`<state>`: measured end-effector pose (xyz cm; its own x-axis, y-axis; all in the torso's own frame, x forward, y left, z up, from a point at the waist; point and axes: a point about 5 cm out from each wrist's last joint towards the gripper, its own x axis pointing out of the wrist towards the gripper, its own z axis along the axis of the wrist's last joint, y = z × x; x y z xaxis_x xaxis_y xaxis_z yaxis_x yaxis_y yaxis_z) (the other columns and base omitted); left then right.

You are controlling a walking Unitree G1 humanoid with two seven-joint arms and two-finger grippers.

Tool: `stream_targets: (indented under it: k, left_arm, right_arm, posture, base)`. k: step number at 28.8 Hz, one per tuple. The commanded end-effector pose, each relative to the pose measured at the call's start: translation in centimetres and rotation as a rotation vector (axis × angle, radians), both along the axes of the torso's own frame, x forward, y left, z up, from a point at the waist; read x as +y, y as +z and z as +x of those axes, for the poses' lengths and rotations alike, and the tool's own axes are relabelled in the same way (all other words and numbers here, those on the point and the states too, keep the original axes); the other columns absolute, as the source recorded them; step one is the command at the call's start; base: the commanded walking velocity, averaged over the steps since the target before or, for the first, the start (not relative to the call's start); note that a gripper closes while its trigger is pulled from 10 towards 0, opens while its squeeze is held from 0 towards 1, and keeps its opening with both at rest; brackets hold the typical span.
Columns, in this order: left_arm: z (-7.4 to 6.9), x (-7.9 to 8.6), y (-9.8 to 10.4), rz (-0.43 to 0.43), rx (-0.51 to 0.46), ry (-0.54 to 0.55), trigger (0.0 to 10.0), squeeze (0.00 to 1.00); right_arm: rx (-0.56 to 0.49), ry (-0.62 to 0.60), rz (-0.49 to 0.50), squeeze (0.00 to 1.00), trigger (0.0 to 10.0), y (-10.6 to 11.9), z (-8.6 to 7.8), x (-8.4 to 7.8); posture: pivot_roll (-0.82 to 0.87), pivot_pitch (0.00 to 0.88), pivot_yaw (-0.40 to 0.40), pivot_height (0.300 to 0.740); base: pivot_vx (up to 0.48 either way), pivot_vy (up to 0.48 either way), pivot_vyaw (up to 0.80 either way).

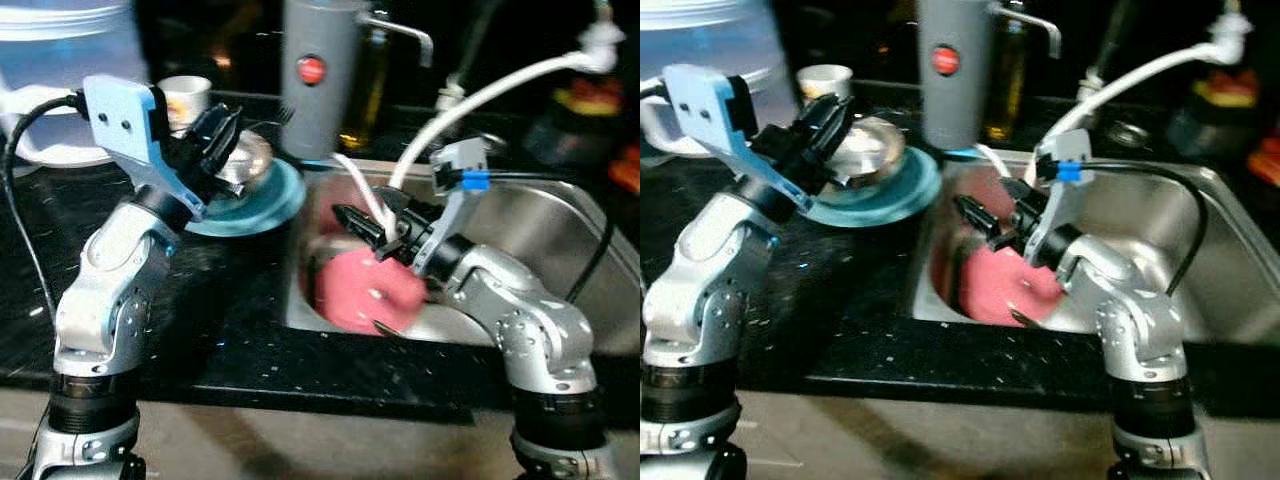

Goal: Kitchen organization

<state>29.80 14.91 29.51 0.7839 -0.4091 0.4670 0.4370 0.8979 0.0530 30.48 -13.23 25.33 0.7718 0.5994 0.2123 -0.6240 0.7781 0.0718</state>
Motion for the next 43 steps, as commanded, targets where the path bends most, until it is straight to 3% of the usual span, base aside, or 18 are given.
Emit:
stream_targets:
  k: [1, 10, 17, 21, 22, 24, 25, 26, 27, 28, 30, 37, 38, 39, 43]
  left_arm:
    - [-0.2, -0.7, -0.3, 0.014, 0.017, -0.05, 0.0, 0.0]
    - [-0.5, -1.9, -0.7, 0.018, 0.042, -0.154, 0.0, 0.0]
    - [0.1, -1.9, -3.3, 0.027, 0.152, -0.201, 0.0, 0.0]
    - [1.3, -2.2, -7.3, 0.037, 0.278, -0.234, 0.0, 0.0]
    - [1.4, -2.3, -7.8, 0.045, 0.293, -0.236, 1.2, 0.0]
    - [1.7, -2.5, -8.1, 0.043, 0.3, -0.242, 1.2, 0.0]
    - [1.9, -2.6, -8.2, 0.042, 0.301, -0.249, 4.5, 0.0]
    - [2.1, -2.9, -8.1, 0.04, 0.296, -0.261, 5.8, 0.0]
    - [2.2, -3.2, -8.0, 0.039, 0.289, -0.272, 8.1, 0.0]
    - [2.3, -3.3, -8.0, 0.04, 0.285, -0.28, 9.4, 0.0]
    - [2.5, -3.9, -7.7, 0.045, 0.269, -0.312, 10.0, 0.0]
    - [3.1, -5.6, -7.9, 0.127, 0.252, -0.381, 10.0, 0.0]
    - [3.2, -5.8, -8.1, 0.149, 0.256, -0.385, 10.0, 0.75]
    - [3.2, -6.0, -8.4, 0.18, 0.26, -0.386, 10.0, 1.0]
    - [3.2, -6.2, -8.5, 0.237, 0.25, -0.369, 10.0, 1.0]
  right_arm:
    - [0.0, -0.028, 0.011, 0.0, 10.0, -0.2, 0.1, -0.5]
    - [-0.024, -0.06, 0.024, 0.0, 10.0, -0.1, 0.1, -0.8]
    - [-0.039, -0.088, -0.002, 0.0, 10.0, -0.1, 0.2, -1.1]
    - [-0.035, -0.09, -0.037, 0.0, 10.0, -0.4, 0.1, -1.0]
    - [-0.035, -0.088, -0.043, 0.0, 10.0, -0.4, 0.0, -0.9]
    - [-0.038, -0.088, -0.063, 0.0, 10.0, -0.5, -0.1, -0.9]
    - [-0.038, -0.09, -0.079, 0.0, 10.0, -0.5, -0.2, -1.0]
    - [-0.038, -0.093, -0.095, 0.0, 10.0, -0.6, -0.4, -1.1]
    - [-0.037, -0.096, -0.11, 0.0, 10.0, -0.7, -0.5, -1.3]
    - [-0.037, -0.099, -0.118, 0.0, 10.0, -0.7, -0.5, -1.4]
    - [-0.034, -0.104, -0.132, 0.0, 10.0, -0.8, -0.7, -1.6]
    - [-0.027, -0.115, -0.159, 0.0, 10.0, -0.9, -0.9, -1.9]
    - [-0.026, -0.117, -0.163, 0.0, 10.0, -1.0, -0.9, -1.9]
    - [-0.024, -0.119, -0.167, 0.0, 10.0, -1.0, -0.9, -2.0]
    - [-0.021, -0.123, -0.173, 0.0, 10.0, -1.0, -0.9, -2.1]
  posture:
    - [0.04, 0.0, -0.023, 0.74]
    - [0.03, 0.0, -0.009, 0.74]
    - [0.03, 0.0, -0.006, 0.74]
    - [0.01, 0.0, -0.007, 0.74]
    - [0.01, 0.0, -0.007, 0.74]
    - [0.0, 0.0, -0.002, 0.74]
    - [-0.01, 0.0, 0.001, 0.74]
    - [-0.01, 0.0, 0.002, 0.74]
    - [-0.02, 0.0, 0.003, 0.74]
    - [-0.02, 0.0, 0.003, 0.74]
    - [-0.03, 0.008, 0.006, 0.74]
    - [-0.04, 0.017, 0.008, 0.74]
    - [-0.04, 0.019, 0.008, 0.74]
    - [-0.04, 0.02, 0.007, 0.74]
    - [-0.04, 0.02, 0.005, 0.74]
  base:
    - [0.0, 0.0, -0.8]
    - [0.0, 0.0, -0.62]
    - [0.0, 0.0, 0.0]
    - [0.0, 0.0, 0.0]
    - [0.0, 0.0, 0.0]
    - [0.0, 0.0, 0.0]
    - [0.0, 0.0, 0.0]
    - [0.0, 0.0, 0.0]
    - [0.0, 0.0, 0.0]
    - [0.0, 0.0, 0.0]
    - [0.0, 0.0, 0.0]
    - [0.0, 0.0, 0.0]
    - [0.0, 0.0, 0.0]
    - [0.0, 0.0, 0.0]
    - [0.0, 0.0, 0.0]
